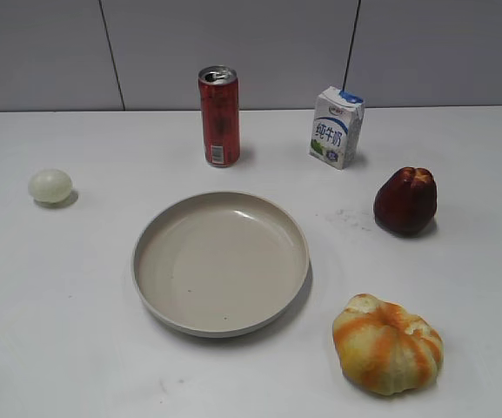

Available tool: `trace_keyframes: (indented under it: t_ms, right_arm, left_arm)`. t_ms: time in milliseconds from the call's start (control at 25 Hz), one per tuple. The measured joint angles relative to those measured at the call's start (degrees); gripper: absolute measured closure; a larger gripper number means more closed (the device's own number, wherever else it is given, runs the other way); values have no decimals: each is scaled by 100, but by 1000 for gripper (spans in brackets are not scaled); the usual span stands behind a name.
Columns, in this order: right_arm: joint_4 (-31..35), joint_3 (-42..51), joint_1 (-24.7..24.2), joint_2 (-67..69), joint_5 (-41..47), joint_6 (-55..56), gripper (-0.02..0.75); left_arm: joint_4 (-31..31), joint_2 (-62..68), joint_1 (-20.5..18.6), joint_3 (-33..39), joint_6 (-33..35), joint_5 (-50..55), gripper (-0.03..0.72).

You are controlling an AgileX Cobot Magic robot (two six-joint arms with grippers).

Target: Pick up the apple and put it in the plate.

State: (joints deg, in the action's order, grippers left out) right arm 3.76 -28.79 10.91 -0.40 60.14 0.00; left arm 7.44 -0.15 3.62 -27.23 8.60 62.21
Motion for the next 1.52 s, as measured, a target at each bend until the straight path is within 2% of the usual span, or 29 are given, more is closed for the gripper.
trace_keyframes:
  t_ms: [440,680,800,1040,1520]
  right_arm:
    - [0,-40,0,0,-132,54,166]
    - [0,-298,0,578,-2050,227,166]
    - [18,-370,0,1605,-2587,243,166]
    - [207,-1191,0,4139,-2696,250,166]
    - [831,-3940,0,8754,-1727,292,166]
  left_arm:
    - [0,0,0,0,0,0,99]
    - [0,0,0,0,0,0,99]
    - [0,0,0,0,0,0,99]
    - [0,0,0,0,0,0,99]
    - [0,0,0,0,0,0,99]
